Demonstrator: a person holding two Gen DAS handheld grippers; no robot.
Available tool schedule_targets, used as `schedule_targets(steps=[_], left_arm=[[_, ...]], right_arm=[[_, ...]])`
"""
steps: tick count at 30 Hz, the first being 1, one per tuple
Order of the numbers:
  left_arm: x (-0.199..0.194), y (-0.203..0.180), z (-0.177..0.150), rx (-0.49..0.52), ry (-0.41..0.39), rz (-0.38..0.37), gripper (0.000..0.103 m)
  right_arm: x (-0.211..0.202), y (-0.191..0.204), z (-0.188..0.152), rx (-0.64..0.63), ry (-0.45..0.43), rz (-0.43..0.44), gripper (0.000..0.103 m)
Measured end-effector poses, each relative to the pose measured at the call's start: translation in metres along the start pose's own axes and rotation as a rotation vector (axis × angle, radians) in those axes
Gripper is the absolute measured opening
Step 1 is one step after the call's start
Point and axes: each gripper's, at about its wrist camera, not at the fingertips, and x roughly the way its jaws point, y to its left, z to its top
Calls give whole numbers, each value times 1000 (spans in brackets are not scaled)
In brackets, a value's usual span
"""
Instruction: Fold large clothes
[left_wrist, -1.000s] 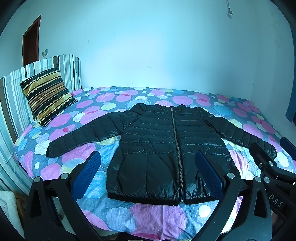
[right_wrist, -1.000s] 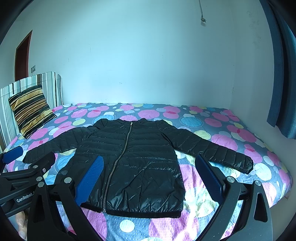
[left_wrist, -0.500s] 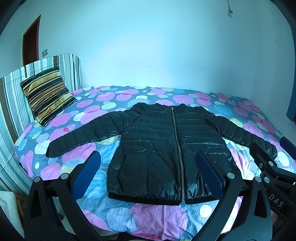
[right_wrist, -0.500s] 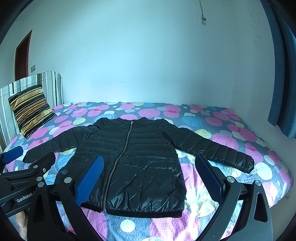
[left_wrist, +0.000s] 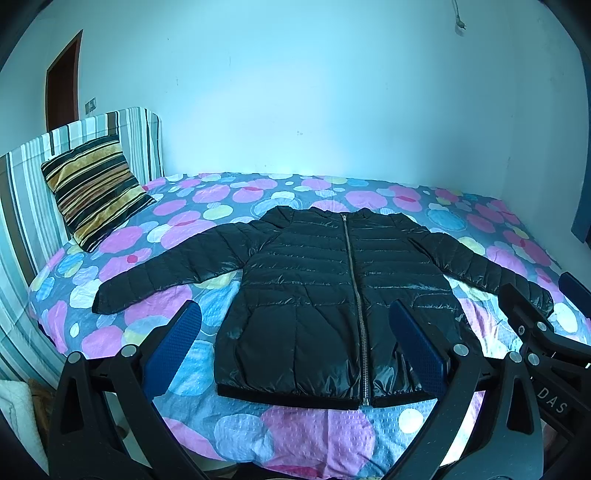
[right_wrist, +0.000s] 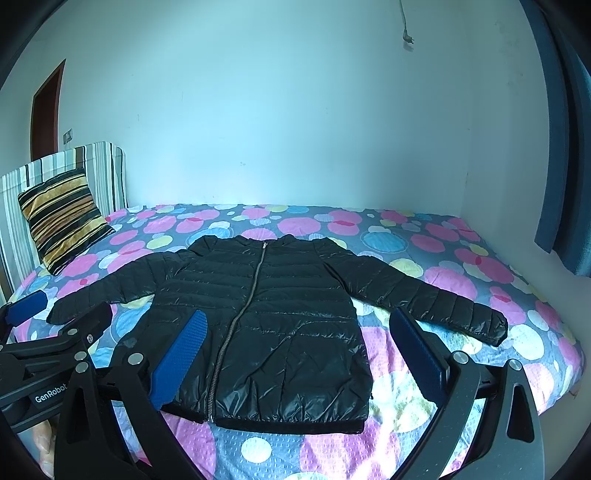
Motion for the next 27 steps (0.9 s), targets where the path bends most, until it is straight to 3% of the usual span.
schedule_targets(steps=[27], left_arm=[[5,1,-2,0,16,-1,101]], right_arm=[[3,0,2,1,8,-6,98]])
